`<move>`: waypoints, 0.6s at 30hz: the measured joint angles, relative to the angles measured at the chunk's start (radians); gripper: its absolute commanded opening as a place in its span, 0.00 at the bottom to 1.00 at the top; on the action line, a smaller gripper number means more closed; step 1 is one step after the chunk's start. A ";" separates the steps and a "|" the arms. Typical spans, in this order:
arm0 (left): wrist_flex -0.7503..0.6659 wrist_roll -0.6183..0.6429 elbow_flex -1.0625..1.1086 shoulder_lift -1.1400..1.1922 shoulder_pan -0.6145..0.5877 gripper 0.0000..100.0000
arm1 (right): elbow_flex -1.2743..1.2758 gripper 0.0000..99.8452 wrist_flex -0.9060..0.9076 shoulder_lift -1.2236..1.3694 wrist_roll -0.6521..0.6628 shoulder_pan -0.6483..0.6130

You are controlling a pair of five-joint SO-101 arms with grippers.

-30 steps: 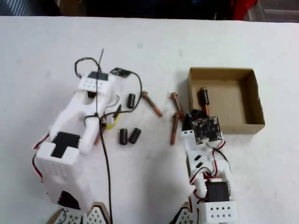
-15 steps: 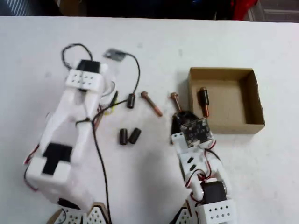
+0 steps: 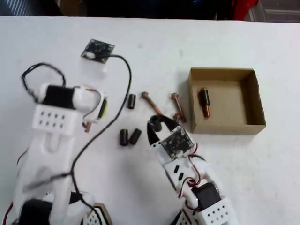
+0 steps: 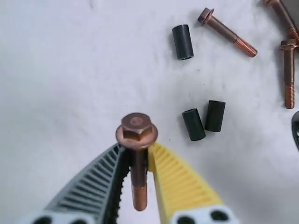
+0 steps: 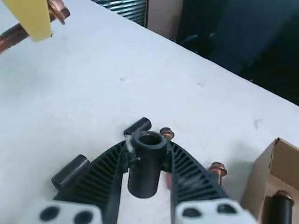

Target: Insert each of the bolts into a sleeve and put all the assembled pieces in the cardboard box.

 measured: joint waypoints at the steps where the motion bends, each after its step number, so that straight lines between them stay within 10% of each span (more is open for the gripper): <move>1: 0.000 0.000 0.000 -0.023 0.000 0.02 | 0.000 0.02 -0.018 0.000 0.000 -0.009; 18: -0.071 0.296 0.000 -0.265 0.068 0.02 | 0.000 0.02 -0.147 0.000 0.000 -0.216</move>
